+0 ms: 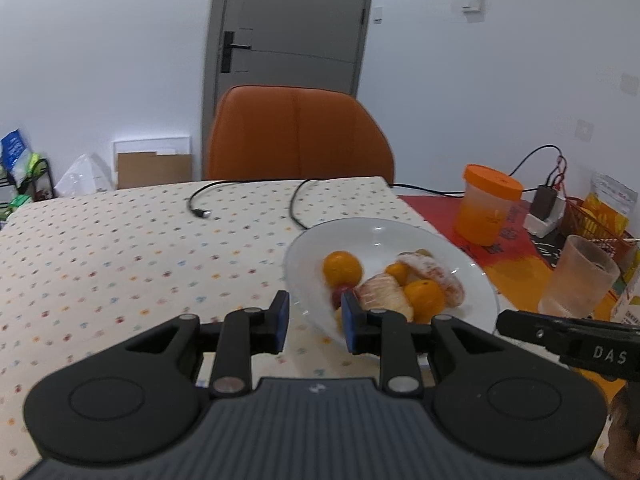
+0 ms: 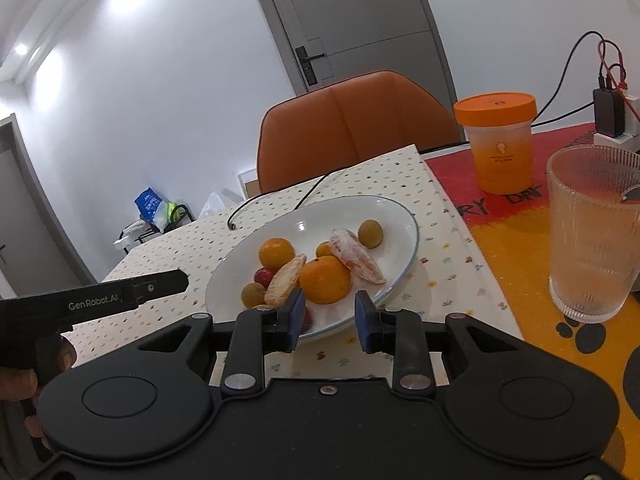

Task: Organize fruits

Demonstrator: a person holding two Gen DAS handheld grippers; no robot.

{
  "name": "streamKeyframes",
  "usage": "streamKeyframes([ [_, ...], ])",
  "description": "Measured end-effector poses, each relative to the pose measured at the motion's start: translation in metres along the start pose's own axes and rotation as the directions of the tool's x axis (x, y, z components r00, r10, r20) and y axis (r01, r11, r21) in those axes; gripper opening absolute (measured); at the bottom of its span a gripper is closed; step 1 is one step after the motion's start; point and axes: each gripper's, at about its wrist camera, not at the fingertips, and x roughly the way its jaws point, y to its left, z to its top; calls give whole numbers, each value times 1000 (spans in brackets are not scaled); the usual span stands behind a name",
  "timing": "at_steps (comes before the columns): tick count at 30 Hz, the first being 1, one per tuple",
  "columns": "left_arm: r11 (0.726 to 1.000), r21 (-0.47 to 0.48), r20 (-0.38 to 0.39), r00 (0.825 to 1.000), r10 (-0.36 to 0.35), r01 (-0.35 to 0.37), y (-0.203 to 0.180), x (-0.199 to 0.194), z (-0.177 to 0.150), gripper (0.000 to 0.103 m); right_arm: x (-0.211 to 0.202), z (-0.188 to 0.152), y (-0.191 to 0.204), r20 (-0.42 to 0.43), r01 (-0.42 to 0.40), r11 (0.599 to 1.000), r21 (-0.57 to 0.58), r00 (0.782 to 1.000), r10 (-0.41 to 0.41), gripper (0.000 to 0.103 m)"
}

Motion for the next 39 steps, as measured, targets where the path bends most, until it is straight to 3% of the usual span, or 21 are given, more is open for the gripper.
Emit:
streamKeyframes([
  [9,999,-13,-4,999,46,-46,15,-24,-8,34,-8,-2,14,-3,-13,1000,-13,1000,13,37],
  [15,996,-36,1,997,84,-83,24,-41,-19,52,-14,-6,23,-8,-28,999,-31,1000,28,44],
  [22,988,-87,-8,992,126,-127,45,-53,-29,73,-12,-9,39,-33,-19,998,-54,999,17,45],
  [32,979,-111,10,984,176,-174,72,-79,-33,94,-17,-9,71,-25,-15,996,-87,1000,13,73],
  [39,974,-126,-7,982,189,-188,83,-94,-37,99,-24,-10,87,-18,5,992,-122,1000,-8,93],
])
